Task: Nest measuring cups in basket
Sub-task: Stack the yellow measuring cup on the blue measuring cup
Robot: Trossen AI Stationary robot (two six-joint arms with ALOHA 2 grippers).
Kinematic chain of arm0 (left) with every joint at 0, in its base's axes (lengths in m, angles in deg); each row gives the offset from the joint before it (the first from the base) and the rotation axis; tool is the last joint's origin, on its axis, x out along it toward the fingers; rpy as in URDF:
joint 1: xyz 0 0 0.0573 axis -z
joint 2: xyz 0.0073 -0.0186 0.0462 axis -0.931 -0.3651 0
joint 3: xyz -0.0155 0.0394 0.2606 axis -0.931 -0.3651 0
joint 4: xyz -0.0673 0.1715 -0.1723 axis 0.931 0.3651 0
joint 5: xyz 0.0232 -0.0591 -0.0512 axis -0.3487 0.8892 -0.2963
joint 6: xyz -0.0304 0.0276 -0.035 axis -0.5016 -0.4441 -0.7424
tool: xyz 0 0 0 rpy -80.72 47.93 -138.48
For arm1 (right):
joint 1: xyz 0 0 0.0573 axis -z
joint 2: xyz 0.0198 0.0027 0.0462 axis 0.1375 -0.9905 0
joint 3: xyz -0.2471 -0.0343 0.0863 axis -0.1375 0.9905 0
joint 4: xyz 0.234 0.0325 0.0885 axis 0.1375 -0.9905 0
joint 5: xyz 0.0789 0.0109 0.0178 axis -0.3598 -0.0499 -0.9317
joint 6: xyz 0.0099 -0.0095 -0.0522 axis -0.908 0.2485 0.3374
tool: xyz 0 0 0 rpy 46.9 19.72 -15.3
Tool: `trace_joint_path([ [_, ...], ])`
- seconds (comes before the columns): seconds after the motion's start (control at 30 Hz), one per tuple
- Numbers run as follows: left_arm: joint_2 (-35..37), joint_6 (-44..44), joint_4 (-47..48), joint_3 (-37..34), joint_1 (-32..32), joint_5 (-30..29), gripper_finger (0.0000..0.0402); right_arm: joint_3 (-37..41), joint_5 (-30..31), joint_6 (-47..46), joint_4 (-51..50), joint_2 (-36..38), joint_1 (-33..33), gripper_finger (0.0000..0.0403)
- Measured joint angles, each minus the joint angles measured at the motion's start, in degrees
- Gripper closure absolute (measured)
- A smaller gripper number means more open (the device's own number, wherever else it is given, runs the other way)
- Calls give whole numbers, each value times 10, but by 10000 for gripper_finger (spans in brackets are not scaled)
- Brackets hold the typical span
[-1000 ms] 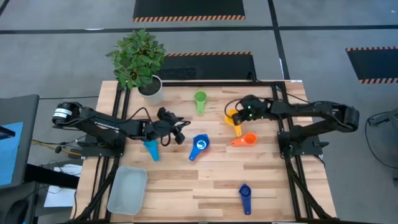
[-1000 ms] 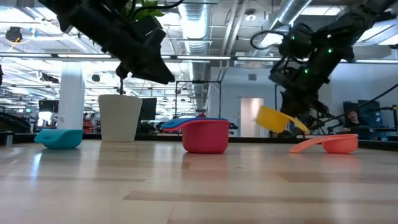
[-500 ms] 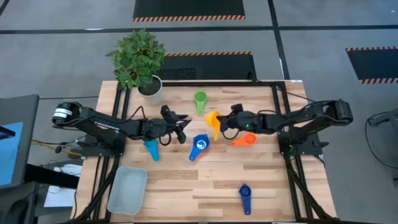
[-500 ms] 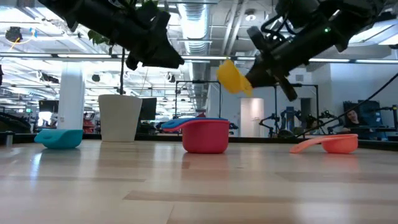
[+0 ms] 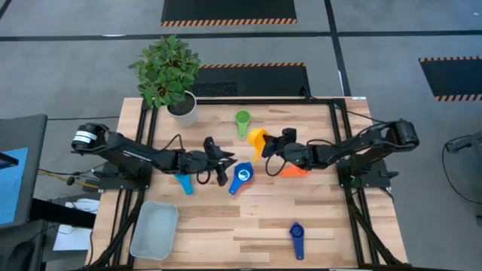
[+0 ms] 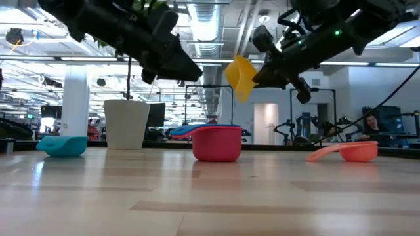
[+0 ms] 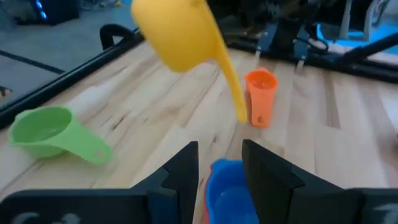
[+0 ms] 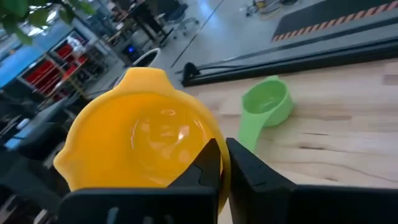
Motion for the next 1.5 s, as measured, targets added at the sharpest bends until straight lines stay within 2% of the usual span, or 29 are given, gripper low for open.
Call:
trace_joint_path([
  [0.17,-22,22,-43,0,-1,20,288,-25,15,11,-3,-23,-9,388],
  [0.27,-25,29,-69,1,-6,47,288,-35,18,19,1,-22,-14,376],
  [0.47,-38,31,-121,1,-9,51,288,-54,24,21,2,-20,-32,371],
  [0.63,-48,37,-132,12,-9,76,288,-81,24,27,-1,-40,-44,384],
  [0.9,-58,39,-105,30,-9,77,292,-130,20,43,0,-86,-53,366],
  [1.0,-58,25,-85,32,-9,58,313,-142,21,55,-1,-98,-57,373],
  [1.17,-58,-29,-81,32,-9,45,388,-149,10,102,-6,-96,-54,379],
  [1.3,-56,-39,-86,31,-8,50,393,-149,-25,131,-64,-57,-54,357],
  [1.5,-56,-52,-90,32,-9,86,400,-149,-69,195,-186,14,-52,311],
])
